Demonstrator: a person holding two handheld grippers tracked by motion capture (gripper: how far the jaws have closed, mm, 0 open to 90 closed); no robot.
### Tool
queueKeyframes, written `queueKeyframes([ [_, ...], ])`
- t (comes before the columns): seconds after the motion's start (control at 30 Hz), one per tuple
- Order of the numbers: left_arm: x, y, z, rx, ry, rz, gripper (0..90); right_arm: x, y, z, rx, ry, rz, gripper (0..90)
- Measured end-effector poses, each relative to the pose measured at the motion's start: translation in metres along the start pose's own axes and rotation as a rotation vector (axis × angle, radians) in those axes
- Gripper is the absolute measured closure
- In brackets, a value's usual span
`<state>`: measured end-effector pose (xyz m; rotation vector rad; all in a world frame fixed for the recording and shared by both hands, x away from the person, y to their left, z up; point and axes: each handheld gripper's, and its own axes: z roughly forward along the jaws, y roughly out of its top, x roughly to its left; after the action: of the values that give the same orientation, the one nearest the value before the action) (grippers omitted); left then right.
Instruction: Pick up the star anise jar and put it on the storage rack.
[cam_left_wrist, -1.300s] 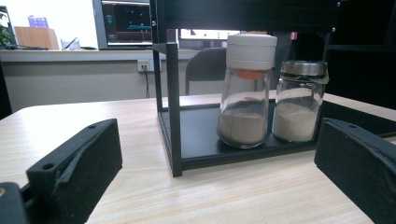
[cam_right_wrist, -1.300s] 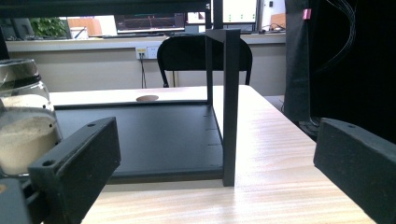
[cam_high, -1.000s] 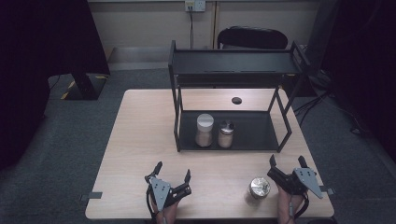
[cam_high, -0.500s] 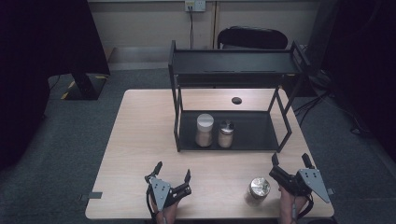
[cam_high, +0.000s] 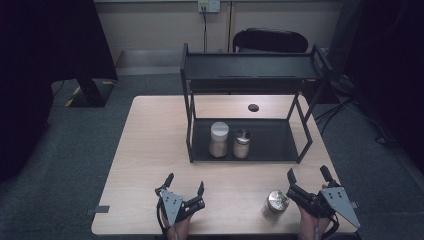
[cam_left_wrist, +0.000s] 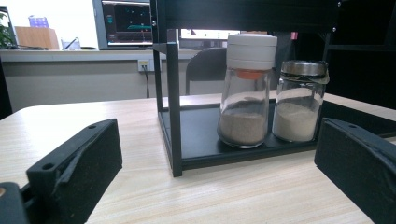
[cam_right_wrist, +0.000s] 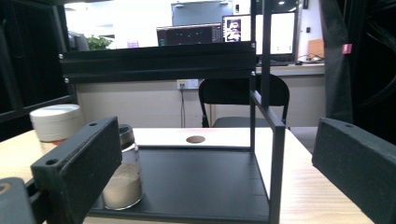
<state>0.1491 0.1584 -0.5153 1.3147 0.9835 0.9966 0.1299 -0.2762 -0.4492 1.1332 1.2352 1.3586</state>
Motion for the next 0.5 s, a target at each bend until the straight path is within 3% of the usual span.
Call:
queueKeyframes([
  [0.5, 0.0, 0.0, 0.0, 0.0, 0.001, 0.0, 0.3, 0.003, 0.008, -0.017, 0.024, 0.079, -0.021, 0.0],
])
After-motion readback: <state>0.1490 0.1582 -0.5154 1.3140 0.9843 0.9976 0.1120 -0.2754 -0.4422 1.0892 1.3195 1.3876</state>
